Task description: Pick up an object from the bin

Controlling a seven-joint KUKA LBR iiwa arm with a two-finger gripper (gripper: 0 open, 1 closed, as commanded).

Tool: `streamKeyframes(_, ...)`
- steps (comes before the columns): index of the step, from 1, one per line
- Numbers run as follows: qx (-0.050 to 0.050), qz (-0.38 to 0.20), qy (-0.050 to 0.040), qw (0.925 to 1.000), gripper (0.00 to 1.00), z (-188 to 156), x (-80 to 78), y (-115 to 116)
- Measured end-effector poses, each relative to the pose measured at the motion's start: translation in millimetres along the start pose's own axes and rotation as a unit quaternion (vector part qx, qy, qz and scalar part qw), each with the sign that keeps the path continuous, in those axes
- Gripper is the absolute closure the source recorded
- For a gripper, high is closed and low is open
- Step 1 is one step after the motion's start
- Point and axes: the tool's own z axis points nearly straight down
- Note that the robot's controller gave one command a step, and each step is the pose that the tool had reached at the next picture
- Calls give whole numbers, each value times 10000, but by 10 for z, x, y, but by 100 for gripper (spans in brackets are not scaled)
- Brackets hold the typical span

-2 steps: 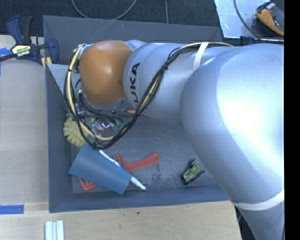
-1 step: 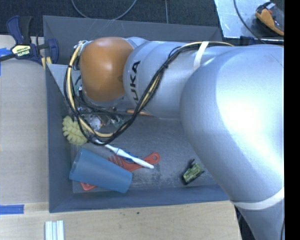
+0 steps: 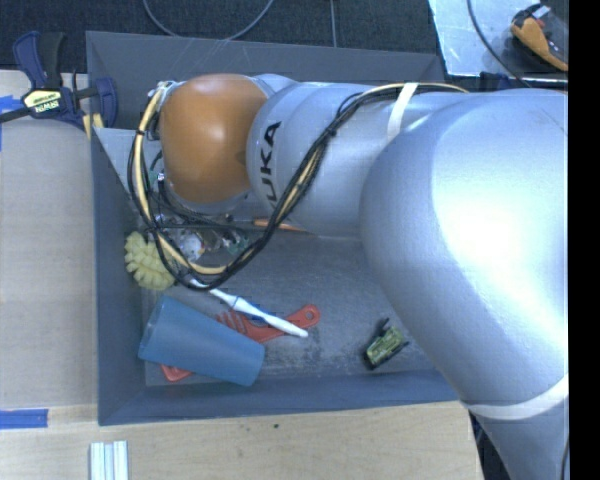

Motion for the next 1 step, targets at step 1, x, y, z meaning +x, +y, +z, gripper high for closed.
streamKeyframes(1, 2, 5, -3, 10000, 100, -96, 4, -1)
